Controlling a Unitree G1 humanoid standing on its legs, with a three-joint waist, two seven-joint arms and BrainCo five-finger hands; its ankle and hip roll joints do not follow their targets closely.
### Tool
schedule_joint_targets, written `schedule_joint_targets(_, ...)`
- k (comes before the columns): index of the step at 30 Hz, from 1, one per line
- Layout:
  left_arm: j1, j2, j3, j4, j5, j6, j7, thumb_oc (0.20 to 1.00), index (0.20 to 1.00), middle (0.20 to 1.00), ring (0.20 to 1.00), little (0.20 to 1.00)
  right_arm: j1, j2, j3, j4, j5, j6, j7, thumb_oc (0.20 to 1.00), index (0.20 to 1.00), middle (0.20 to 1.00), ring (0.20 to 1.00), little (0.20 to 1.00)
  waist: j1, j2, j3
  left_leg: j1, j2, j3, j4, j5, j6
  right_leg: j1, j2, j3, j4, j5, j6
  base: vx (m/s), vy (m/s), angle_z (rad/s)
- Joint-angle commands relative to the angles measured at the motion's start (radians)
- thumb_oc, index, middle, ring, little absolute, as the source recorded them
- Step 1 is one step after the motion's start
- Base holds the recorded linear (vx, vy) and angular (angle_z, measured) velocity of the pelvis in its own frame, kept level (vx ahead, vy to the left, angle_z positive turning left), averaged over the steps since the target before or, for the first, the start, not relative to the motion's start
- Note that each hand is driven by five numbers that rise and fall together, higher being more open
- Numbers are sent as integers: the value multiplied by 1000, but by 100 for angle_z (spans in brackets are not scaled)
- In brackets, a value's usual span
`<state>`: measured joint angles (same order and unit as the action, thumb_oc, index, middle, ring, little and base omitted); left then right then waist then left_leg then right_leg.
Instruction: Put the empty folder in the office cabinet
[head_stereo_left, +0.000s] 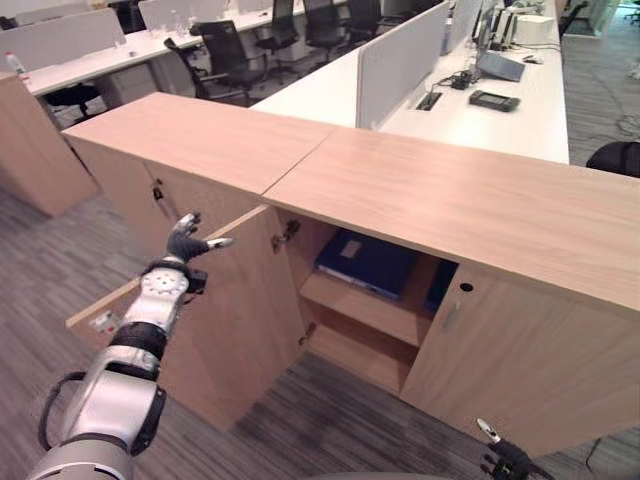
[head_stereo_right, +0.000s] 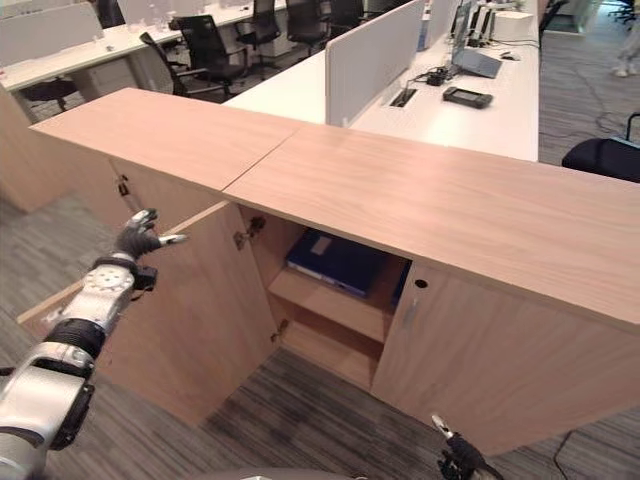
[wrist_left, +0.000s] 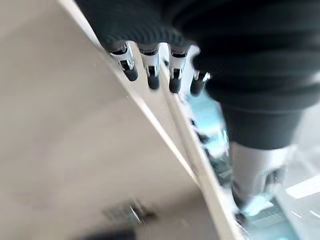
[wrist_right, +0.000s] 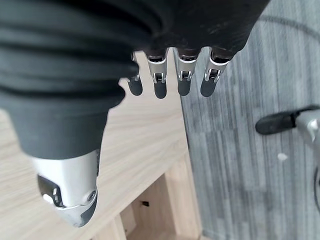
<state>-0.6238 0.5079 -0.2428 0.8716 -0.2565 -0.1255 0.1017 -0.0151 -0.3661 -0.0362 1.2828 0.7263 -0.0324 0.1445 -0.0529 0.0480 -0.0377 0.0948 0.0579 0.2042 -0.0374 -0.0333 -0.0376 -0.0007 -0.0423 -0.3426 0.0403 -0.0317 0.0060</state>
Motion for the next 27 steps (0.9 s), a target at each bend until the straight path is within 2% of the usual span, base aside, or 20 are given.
schedule_joint_targets(1,46,-58,-43,130,57,29,-41,1000,1000,1000,1000,1000,-37,31,6,35,11,-16,-12,1000,1000,1000,1000,1000,-16,-60,-41,-11,-9,9,16,-31,-8,35,-78,8,-128,67,143,0,0,0)
schedule_joint_targets(4,47,-85,-70,227,104,49,-53,1000,1000,1000,1000,1000,-43,22,7,39,-1,-10,-15,1000,1000,1000,1000,1000,-19,-57,-42,-9,-10,9,13,-31,-7,35,-77,11,-128,67,142,0,0,0)
schedule_joint_targets(6,24,-99,-64,369,98,71,-66,1000,1000,1000,1000,1000,-50,12,15,49,-18,-2,-15,1000,1000,1000,1000,1000,-25,-54,-46,-7,-10,11,11,-29,-7,34,-75,12,-128,67,141,0,0,0)
schedule_joint_targets(7,21,-100,-65,373,97,69,-66,1000,1000,1000,1000,1000,-51,11,14,49,-18,-2,-14,1000,1000,1000,1000,1000,-25,-53,-46,-8,-10,11,11,-29,-7,34,-75,12,-128,67,141,0,0,0)
schedule_joint_targets(10,-7,-62,-28,594,98,105,-90,1000,1000,1000,1000,1000,-61,-4,32,64,-41,15,-8,1000,1000,1000,1000,1000,-38,-47,-53,1,-8,19,5,-28,-7,33,-70,23,-128,66,139,4,0,-4)
schedule_joint_targets(13,-1,-41,3,648,86,112,-112,1000,1000,1000,1000,1000,-66,-10,35,71,-51,20,-5,1000,1000,1000,1000,1000,-42,-45,-57,3,-5,23,5,-27,-8,33,-67,30,-128,66,136,6,-1,-10)
schedule_joint_targets(22,-10,-71,-16,615,40,105,-147,1000,1000,1000,1000,1000,-79,-9,45,71,-46,22,-3,1000,1000,1000,1000,1000,-37,-45,-59,3,-7,17,5,-25,-6,35,-66,29,-128,65,133,-2,-2,-2)
schedule_joint_targets(25,-35,-109,-52,534,-15,88,-142,1000,1000,1000,1000,1000,-86,4,50,74,-34,19,-6,1000,1000,1000,1000,1000,-35,-41,-58,1,-10,11,7,-26,-5,39,-70,24,-128,65,134,-2,-3,4)
schedule_joint_targets(27,-61,-106,-79,451,-22,76,-119,1000,1000,1000,1000,1000,-83,2,45,74,-26,16,-8,1000,1000,1000,1000,1000,-32,-39,-57,0,-12,7,8,-25,-4,42,-72,18,-128,66,135,5,2,5)
